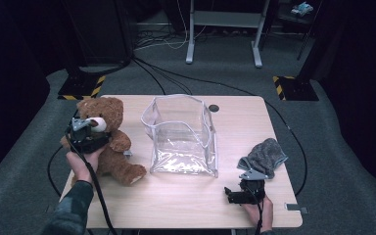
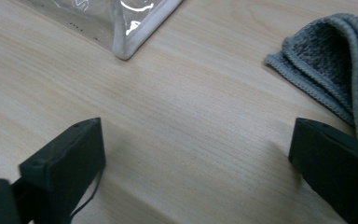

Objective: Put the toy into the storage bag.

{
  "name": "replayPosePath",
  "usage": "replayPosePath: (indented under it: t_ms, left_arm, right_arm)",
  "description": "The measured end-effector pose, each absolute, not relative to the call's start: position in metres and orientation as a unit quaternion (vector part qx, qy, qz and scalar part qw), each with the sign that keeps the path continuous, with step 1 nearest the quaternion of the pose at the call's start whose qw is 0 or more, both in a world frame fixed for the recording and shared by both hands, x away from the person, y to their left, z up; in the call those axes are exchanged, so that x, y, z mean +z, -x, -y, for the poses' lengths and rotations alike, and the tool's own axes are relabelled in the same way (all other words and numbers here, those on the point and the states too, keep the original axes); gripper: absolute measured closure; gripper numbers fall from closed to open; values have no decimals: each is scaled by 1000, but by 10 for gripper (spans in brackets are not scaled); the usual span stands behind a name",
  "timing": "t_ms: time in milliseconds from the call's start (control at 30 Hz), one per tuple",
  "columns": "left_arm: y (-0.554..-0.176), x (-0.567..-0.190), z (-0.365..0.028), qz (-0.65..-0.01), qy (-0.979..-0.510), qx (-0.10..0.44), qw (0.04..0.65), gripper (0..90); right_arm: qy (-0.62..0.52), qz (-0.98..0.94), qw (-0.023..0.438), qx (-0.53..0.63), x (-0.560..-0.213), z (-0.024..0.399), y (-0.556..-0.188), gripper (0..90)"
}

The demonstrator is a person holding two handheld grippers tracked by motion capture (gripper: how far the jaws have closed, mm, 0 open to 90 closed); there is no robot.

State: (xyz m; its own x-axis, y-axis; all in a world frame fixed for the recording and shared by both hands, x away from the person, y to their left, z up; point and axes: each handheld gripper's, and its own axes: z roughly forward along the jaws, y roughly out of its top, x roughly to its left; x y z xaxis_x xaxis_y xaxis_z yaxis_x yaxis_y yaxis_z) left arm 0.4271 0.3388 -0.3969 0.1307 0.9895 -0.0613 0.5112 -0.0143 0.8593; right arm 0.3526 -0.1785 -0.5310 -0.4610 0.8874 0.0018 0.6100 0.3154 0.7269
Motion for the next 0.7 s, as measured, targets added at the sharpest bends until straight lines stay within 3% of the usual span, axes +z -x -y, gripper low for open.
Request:
replayPosePath:
  t_ms: [700]
  left_arm:
    - [-452, -345, -347, -583, -613, 360, 393, 456]
  right_arm:
    - [-477, -788, 199, 334, -531, 176, -352, 0]
